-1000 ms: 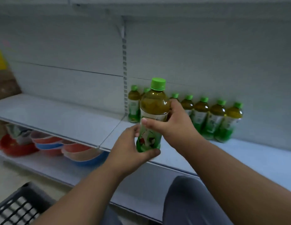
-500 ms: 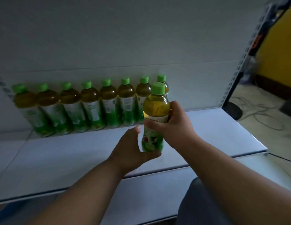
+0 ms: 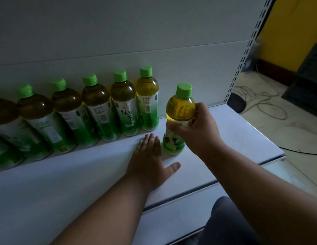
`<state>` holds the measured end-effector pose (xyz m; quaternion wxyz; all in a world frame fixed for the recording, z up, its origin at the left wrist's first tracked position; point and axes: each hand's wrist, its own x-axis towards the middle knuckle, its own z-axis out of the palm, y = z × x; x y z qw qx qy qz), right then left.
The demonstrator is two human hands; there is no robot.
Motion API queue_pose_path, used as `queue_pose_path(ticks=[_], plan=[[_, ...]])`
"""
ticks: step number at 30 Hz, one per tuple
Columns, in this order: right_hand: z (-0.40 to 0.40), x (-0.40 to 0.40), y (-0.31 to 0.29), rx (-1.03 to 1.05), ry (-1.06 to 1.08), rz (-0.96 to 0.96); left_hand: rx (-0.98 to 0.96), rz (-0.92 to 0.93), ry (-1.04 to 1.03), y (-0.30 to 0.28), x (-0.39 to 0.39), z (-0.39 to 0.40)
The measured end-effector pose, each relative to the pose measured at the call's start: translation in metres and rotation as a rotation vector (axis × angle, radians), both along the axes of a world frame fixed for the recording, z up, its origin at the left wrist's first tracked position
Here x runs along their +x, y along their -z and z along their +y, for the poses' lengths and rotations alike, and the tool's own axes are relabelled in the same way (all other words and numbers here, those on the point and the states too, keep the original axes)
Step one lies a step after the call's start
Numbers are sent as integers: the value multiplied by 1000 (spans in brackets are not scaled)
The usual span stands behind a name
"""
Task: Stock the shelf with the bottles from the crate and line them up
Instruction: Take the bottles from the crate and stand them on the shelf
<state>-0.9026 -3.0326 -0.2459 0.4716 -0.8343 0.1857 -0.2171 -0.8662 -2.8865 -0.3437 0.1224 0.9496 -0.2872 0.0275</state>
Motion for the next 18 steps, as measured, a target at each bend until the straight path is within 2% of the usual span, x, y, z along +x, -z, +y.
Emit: queue_pose_path(ticks=[8,18], plan=[[-2,14,2,-109,-82,92,52,1,-3,2,3,-1],[-24,95,1,-151,-69,81,85,7,-31,3,5,-5]])
